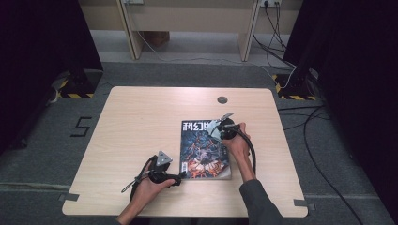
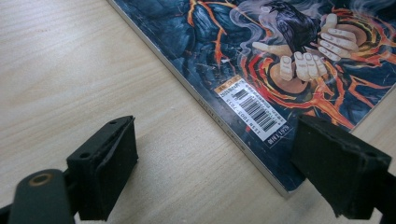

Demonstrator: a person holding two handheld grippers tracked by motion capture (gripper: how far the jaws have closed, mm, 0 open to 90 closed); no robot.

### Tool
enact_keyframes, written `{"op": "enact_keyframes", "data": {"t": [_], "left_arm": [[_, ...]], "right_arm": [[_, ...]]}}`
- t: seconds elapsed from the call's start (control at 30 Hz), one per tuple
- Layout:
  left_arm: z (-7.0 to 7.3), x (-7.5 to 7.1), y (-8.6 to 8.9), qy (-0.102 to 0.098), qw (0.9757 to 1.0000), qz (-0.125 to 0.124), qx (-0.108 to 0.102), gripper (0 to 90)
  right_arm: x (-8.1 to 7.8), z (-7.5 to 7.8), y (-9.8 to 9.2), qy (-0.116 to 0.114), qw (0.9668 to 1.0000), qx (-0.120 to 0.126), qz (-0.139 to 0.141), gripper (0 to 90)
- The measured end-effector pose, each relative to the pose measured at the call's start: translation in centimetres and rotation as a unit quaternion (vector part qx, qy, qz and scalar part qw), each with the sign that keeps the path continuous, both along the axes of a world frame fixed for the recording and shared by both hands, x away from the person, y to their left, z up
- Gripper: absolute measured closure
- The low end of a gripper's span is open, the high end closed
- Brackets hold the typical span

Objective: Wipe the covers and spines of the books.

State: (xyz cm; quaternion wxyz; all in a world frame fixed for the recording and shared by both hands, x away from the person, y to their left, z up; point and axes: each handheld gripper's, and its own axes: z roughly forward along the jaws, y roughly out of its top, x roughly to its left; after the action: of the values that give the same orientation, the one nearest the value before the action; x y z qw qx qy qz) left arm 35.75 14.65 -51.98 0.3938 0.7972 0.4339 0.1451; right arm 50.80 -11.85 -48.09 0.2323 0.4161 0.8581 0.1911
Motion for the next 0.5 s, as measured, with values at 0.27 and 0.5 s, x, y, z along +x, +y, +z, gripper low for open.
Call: {"op": "enact_keyframes", "data": {"t": [0.27,0.5], "left_arm": [[0.0,0.0,0.0,-0.001,1.0000,0.000,0.000,13.9],[0.0,0.0,0.0,0.000,1.0000,0.000,0.000,13.9]], "right_arm": [[2.3,-0.1,0.0,-0.008,0.9997,0.000,-0.024,75.4],[2.9,-0.3,-0.2,-0.019,0.9989,0.015,-0.040,75.4]]}}
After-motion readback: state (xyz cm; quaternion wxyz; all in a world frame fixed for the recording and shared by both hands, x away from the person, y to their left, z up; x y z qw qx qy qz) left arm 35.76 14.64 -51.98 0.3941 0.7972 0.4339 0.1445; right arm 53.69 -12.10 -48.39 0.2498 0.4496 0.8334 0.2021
